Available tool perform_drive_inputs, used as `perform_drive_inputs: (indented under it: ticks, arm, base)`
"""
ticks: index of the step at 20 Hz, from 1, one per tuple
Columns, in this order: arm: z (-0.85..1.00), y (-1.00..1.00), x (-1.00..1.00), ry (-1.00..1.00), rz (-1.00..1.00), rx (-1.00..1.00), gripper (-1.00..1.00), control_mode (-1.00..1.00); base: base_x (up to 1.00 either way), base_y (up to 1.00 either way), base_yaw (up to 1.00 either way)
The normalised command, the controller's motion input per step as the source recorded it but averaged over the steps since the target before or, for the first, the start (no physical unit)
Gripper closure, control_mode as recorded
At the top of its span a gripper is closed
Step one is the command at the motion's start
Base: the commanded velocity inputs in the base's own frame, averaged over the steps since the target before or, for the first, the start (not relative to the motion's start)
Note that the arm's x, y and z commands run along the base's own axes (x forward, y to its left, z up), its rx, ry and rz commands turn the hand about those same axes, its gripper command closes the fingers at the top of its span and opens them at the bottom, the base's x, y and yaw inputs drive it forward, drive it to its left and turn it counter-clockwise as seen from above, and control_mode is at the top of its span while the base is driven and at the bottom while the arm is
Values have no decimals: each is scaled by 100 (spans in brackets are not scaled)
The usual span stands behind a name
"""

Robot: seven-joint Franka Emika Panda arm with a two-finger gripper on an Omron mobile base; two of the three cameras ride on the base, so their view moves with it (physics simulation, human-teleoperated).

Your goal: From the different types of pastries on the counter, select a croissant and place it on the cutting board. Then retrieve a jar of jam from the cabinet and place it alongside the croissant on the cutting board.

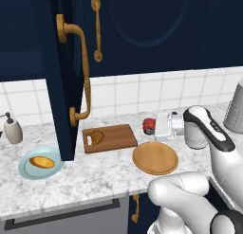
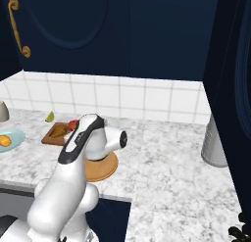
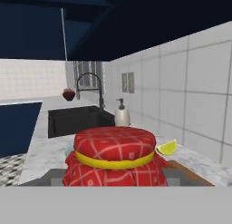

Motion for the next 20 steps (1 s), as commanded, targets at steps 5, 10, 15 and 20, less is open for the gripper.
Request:
perform_drive_inputs:
  ticks: [5, 10, 15, 20]
  arm:
    - [-74, 36, 65, -6, 0, 0, 100, -100]
    - [-49, 33, 53, -12, 0, 0, 100, -100]
    - [-35, 13, 32, -4, 1, 0, 100, -100]
    - [-4, 2, 17, 0, 0, 0, 100, -100]
  base:
    - [0, 0, 0]
    - [0, 0, 0]
    - [0, 0, 0]
    - [0, 0, 0]
